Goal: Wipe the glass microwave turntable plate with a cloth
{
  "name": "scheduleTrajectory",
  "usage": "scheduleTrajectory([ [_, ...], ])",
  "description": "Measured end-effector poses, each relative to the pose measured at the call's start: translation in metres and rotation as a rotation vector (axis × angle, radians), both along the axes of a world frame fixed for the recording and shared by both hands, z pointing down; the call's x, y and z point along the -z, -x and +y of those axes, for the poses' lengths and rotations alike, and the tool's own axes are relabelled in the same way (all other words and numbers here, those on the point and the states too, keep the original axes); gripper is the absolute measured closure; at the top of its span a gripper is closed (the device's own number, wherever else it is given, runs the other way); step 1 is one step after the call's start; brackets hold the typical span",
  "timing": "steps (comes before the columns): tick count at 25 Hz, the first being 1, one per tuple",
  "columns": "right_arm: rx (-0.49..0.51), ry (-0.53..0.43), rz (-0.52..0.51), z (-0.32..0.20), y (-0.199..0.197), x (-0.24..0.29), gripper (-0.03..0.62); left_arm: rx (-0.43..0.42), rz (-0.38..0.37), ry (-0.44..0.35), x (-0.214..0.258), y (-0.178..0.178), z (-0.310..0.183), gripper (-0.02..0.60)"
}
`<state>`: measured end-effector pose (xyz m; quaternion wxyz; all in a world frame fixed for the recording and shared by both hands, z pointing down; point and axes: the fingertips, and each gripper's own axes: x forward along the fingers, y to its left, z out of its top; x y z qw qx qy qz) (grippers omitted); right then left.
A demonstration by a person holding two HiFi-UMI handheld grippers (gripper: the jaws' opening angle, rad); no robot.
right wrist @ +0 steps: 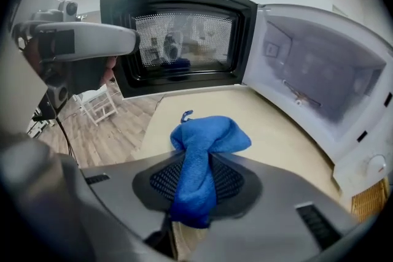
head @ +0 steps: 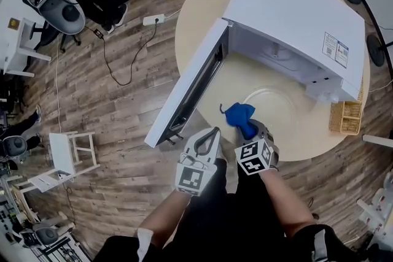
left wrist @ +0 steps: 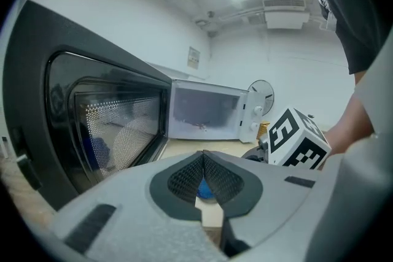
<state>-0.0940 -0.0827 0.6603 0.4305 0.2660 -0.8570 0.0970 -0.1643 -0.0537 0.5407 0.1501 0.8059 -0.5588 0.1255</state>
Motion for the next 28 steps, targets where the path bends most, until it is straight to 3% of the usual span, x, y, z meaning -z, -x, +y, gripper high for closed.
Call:
scheduleTrajectory([
  [12,-0.061,0.000,0.021,-0.015,-0.010,-0.001,0.496,-0.047,-0.018,-0.012,0.002,-0.010,-0.005,0.575],
  [16,-0.095,-0.015,0.033,-0.025,-0.025,-0.001,0.494,-0.048,-0.020,-0.009,0.003,-0.012,-0.007,0.575],
  [22,-0.141,-0.040,0.065,-0.039,-0.054,-0.002,0.494,-0.021,0.045,-0.014,0.014,-0.020,-0.020,0.575],
  [28,-0.197,-0.050,0.084,-0.047,-0.081,-0.001,0.494,-0.072,0.012,-0.020,0.014,-0.033,-0.025,0.575],
])
